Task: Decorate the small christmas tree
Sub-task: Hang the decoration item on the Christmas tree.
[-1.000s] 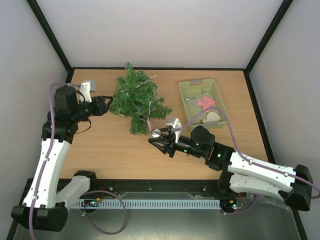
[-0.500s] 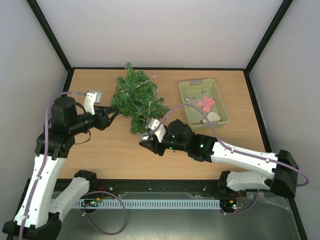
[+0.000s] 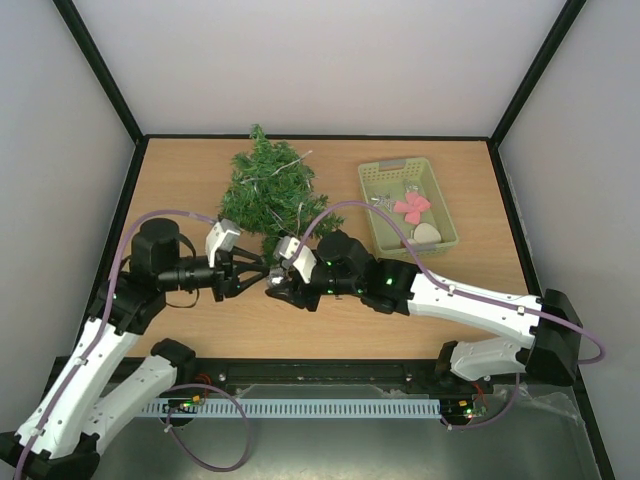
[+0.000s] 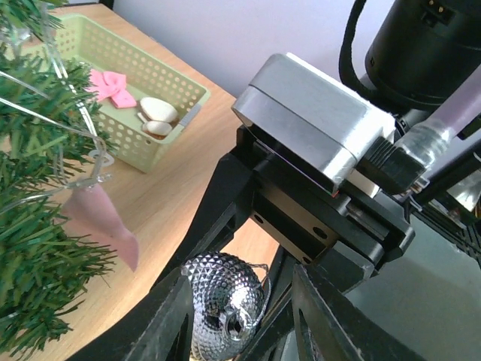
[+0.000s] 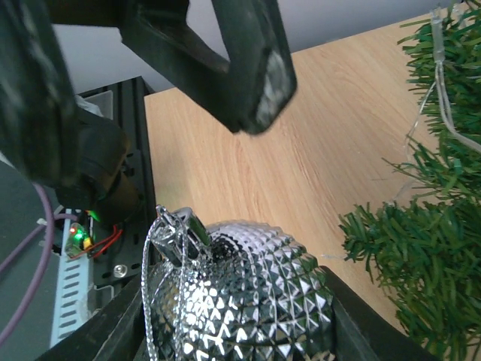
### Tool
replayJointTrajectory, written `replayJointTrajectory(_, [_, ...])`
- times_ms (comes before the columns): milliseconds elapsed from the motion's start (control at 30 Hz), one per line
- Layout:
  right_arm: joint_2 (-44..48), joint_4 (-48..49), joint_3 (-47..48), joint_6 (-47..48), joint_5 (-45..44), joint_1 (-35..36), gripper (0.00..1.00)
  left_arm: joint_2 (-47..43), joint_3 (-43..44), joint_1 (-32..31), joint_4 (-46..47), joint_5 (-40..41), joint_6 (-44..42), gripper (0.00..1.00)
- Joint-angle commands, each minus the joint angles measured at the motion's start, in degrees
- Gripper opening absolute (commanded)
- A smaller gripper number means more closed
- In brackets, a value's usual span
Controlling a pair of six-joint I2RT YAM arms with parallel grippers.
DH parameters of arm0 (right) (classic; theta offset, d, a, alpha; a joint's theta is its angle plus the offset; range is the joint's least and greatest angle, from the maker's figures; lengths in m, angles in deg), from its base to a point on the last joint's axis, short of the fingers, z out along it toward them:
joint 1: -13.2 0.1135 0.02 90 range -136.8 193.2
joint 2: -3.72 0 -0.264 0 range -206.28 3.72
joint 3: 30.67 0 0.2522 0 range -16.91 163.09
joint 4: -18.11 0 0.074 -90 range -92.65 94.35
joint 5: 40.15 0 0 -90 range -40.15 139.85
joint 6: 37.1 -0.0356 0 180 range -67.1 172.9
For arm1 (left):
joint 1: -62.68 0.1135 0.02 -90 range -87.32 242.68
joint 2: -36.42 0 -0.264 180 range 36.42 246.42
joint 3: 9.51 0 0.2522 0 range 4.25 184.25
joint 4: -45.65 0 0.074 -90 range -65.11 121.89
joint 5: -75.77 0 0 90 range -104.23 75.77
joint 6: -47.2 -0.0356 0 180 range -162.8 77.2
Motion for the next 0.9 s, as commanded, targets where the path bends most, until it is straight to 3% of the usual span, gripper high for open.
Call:
replayJointTrajectory(0, [1.58, 1.28, -0.32, -2.27, 3.50, 0.49, 0.35, 0.84, -1.19, -1.47, 2.77, -2.66, -1.34, 0.39])
replayJointTrajectory(233, [4.61, 4.71, -3.95, -6.84, 6.73, 0.50, 0.36, 3.31, -2.15, -4.69, 2.44, -3.07, -1.18, 0.36])
replayJointTrajectory(500, [6.18, 4.83, -5.97, -8.37, 6.85, 0.47, 0.35, 5.73, 0.64, -6.24, 0.68, -1.90, -2.17, 0.06])
replayJointTrajectory(567, [6.17, 4.96, -6.29, -8.88, 7.15, 0.47, 0.35, 6.05, 1.71, -6.30, -0.56, -2.06, -2.84, 0.03])
replayJointTrajectory(733, [6.27, 5.48, -7.20, -9.99, 7.48, 0.49, 0.35, 6.00, 2.83, -6.33, -3.85, -2.23, -4.41, 0.02])
replayJointTrajectory(867, [5.70, 5.07, -6.71, -9.95, 8.70, 0.52, 0.35, 5.21, 2.51, -6.39, -3.24, -4.75, -5.14, 0.20])
